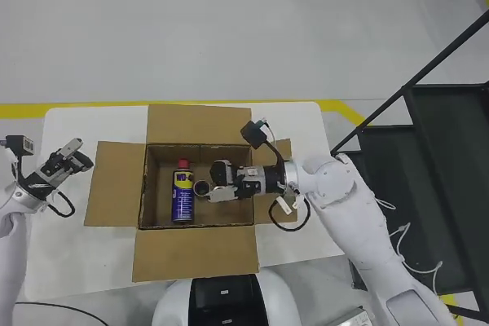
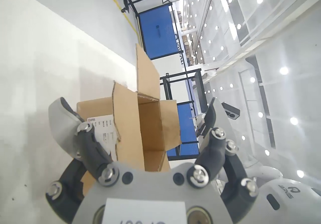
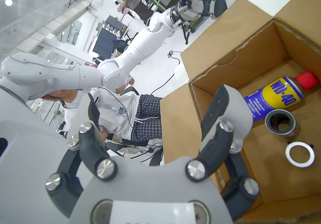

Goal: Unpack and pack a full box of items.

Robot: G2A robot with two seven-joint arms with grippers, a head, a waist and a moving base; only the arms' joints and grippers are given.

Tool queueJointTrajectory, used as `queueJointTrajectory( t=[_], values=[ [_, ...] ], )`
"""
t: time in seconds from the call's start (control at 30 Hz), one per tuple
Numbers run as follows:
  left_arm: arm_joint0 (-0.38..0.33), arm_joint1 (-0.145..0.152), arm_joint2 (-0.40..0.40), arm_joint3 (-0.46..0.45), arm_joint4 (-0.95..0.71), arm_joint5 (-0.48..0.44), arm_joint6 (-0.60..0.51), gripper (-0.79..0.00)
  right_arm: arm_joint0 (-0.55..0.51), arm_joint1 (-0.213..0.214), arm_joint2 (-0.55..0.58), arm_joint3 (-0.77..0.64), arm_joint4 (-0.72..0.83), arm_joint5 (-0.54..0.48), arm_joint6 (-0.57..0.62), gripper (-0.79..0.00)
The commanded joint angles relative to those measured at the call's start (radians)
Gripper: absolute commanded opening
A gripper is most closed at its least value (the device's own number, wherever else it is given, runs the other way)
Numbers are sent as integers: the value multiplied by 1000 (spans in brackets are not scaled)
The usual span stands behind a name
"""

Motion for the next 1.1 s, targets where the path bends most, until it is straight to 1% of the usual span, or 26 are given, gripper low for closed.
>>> queueJointTrajectory(
  t=[0.0, 0.13, 0.23, 0.3, 0.4, 0.43, 0.53, 0.6, 0.73, 0.83, 0.93, 1.07],
  values=[
    [-30, -6, 39, 46, 17, -7, 4, 0, -52, 9, 43, -44, -15, 1, -25, 0],
    [-76, -18, 102, 90, -5, -23, -38, 0, -143, 24, 116, -107, -60, 24, -81, 0],
    [-89, -22, 110, 96, -111, -37, -114, 0, -204, 33, 163, -141, -81, 19, -131, 0],
    [-93, -21, 108, 84, -142, -43, -151, 0, -243, 38, 199, -152, -113, 29, -170, 0],
    [-79, -22, 108, 18, -233, -41, -222, 0, -298, 45, 246, -161, -197, 72, -236, 0],
    [-73, -21, 105, -7, -247, -41, -236, 0, -311, 47, 251, -161, -200, 66, -251, 0],
    [-52, -20, 108, -93, -265, -33, -255, 0, -340, 50, 270, -133, -178, 3, -296, 0],
    [-42, -20, 118, -146, -276, -18, -263, 0, -358, 52, 284, -123, -190, -20, -326, 0],
    [-52, -24, 179, -245, -216, 47, -265, 0, -401, 57, 313, -137, -243, -41, -394, 0],
    [-79, -31, 246, -278, -160, 96, -255, 0, -436, 59, 330, -149, -265, -54, -438, 0],
    [-111, -40, 311, -274, -115, 128, -245, 0, -464, 62, 351, -140, -278, -65, -480, 0],
    [-145, -47, 362, -236, -75, 149, -229, 0, -490, 64, 363, -129, -322, 17, -512, 0]
  ],
)
